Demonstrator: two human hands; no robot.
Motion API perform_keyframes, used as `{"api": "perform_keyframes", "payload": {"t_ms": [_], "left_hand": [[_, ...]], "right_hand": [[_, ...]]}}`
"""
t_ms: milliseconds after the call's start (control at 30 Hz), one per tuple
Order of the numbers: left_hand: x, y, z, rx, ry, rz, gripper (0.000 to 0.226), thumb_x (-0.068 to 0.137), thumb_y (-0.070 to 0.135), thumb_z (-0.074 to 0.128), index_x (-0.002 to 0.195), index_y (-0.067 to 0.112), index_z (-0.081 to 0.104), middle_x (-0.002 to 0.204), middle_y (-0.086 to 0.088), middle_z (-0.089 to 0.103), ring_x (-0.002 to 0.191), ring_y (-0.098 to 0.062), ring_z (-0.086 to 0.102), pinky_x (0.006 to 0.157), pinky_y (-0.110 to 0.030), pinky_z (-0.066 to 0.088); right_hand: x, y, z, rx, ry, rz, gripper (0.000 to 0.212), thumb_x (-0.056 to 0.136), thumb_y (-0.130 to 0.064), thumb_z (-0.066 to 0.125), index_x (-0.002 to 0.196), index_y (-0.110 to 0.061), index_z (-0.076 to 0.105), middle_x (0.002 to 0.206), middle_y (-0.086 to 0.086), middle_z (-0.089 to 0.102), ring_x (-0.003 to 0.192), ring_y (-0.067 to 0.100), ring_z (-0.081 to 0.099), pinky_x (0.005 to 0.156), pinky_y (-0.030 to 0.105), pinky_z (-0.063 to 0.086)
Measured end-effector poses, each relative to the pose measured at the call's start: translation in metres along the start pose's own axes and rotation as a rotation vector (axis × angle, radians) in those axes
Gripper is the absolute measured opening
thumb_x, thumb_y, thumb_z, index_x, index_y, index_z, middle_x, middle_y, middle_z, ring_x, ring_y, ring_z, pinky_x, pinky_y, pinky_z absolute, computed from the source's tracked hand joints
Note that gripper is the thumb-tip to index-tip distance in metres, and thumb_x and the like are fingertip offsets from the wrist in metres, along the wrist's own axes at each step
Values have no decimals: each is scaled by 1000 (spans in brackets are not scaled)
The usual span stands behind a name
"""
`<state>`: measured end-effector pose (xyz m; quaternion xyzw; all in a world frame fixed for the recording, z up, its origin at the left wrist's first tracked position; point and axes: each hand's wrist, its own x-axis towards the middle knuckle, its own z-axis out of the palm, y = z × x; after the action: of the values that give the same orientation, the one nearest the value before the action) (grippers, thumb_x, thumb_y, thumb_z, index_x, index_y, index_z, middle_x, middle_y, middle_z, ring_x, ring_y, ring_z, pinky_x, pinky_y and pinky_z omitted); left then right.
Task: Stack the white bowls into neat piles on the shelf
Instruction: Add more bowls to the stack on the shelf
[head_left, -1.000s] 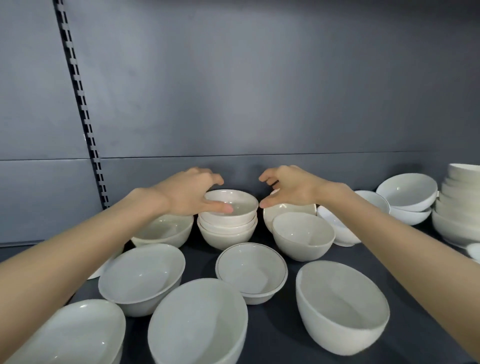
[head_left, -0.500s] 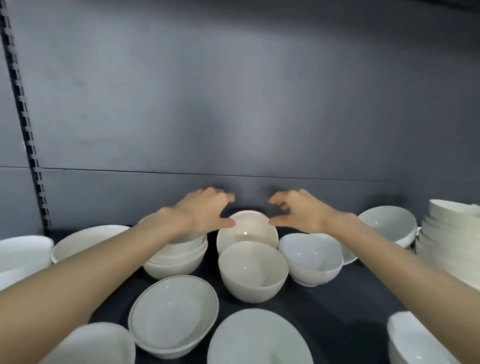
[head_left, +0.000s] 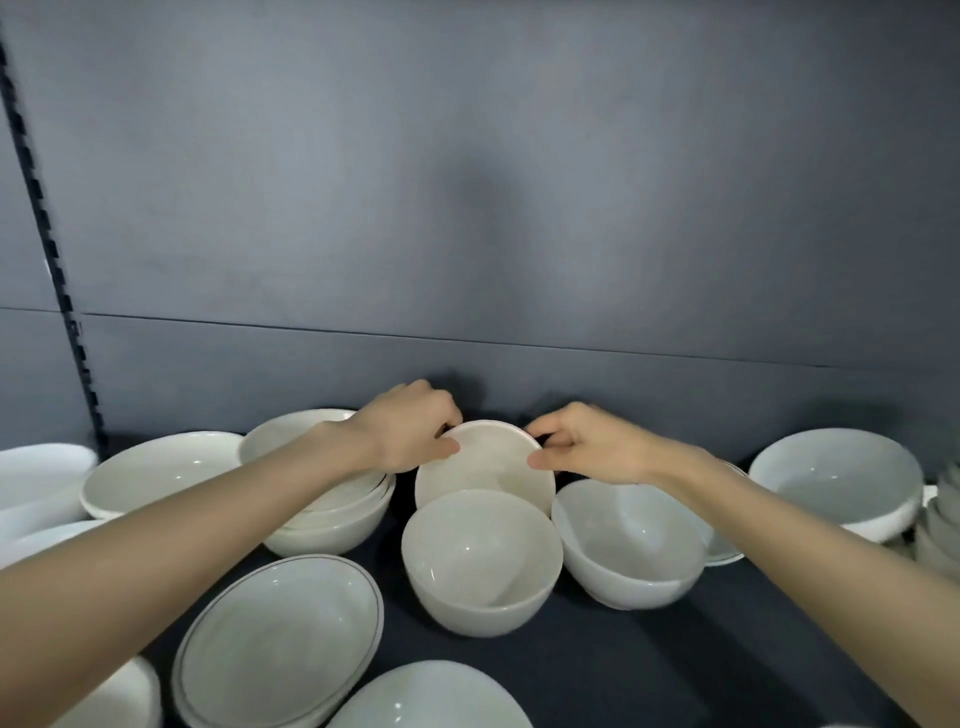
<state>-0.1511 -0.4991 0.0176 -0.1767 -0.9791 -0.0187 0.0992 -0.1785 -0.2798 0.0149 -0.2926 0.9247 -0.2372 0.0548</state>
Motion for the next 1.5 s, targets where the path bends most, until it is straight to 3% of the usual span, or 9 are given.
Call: {"api": "perform_keyframes", "payload": {"t_ms": [133, 367, 467, 633, 733, 900, 1033, 1233, 1500], "left_hand": [[-4, 3, 1, 11, 65, -11, 24, 90, 22, 53, 70, 9, 52, 66, -1, 49, 72, -26, 39, 63, -31, 29], [-13, 5, -5, 37, 226, -52, 22, 94, 26, 48, 84, 9, 59, 73, -4, 58, 72, -28, 41, 64, -30, 29], [-16, 3, -11, 11, 352, -74, 22, 94, 28, 49, 87, 11, 61, 65, -2, 52, 70, -31, 42, 63, -33, 36], [-27, 0, -26, -313, 563, -60, 32, 88, 42, 50, 99, 19, 71, 71, -5, 66, 74, -30, 59, 75, -39, 51], [-39, 2, -44, -606, 638, -78, 19, 93, 29, 59, 105, 25, 73, 89, 4, 75, 84, -9, 66, 80, -22, 50], [-66, -17, -60, -928, 569, -74, 26, 90, 9, 61, 116, 13, 65, 103, 1, 73, 87, -2, 68, 82, -20, 51], [-91, -39, -67, -1121, 526, -38, 44, 79, -5, 69, 119, 7, 54, 108, 3, 69, 88, 1, 68, 75, -11, 51], [-118, -86, -61, -1129, 236, 63, 89, 50, 4, 90, 125, 30, 48, 127, 10, 59, 116, 1, 57, 96, -13, 45], [-119, -127, -34, -1169, 206, 16, 54, 65, -2, 82, 103, 29, 58, 100, 10, 72, 95, -2, 67, 79, -16, 53]], "right_hand": [[1, 1, 3, -30, 57, -41, 14, 92, -16, 60, 101, -11, 70, 69, 15, 63, 61, 11, 42, 67, 30, 42], [-5, -3, 0, -20, 205, -179, 24, 94, -11, 57, 115, -17, 67, 96, 10, 73, 98, 29, 63, 93, 39, 48], [-5, -8, -6, -78, 311, -245, 16, 94, -12, 55, 106, -10, 65, 89, 15, 69, 89, 35, 58, 88, 44, 48], [-11, -32, -17, 76, 521, -296, 25, 95, -9, 55, 115, -14, 68, 97, 5, 72, 91, 25, 63, 84, 46, 54], [-12, -53, -22, 218, 564, -303, 30, 95, -7, 54, 116, -20, 70, 97, 0, 74, 92, 22, 67, 83, 46, 57], [-6, -88, -23, 304, 597, -256, 22, 93, -5, 57, 103, -14, 74, 90, 10, 75, 85, 31, 68, 71, 43, 60], [2, -111, -18, 499, 585, -135, 17, 90, -5, 61, 96, -16, 73, 80, -4, 72, 65, 14, 71, 53, 29, 59], [19, -141, 15, 627, 546, 23, 9, 87, -1, 64, 92, -4, 71, 75, 8, 70, 52, 17, 67, 47, 28, 55], [17, -151, 52, 768, 465, 99, 31, 77, -12, 78, 103, -3, 64, 98, 13, 72, 81, 21, 73, 72, 29, 60]]}}
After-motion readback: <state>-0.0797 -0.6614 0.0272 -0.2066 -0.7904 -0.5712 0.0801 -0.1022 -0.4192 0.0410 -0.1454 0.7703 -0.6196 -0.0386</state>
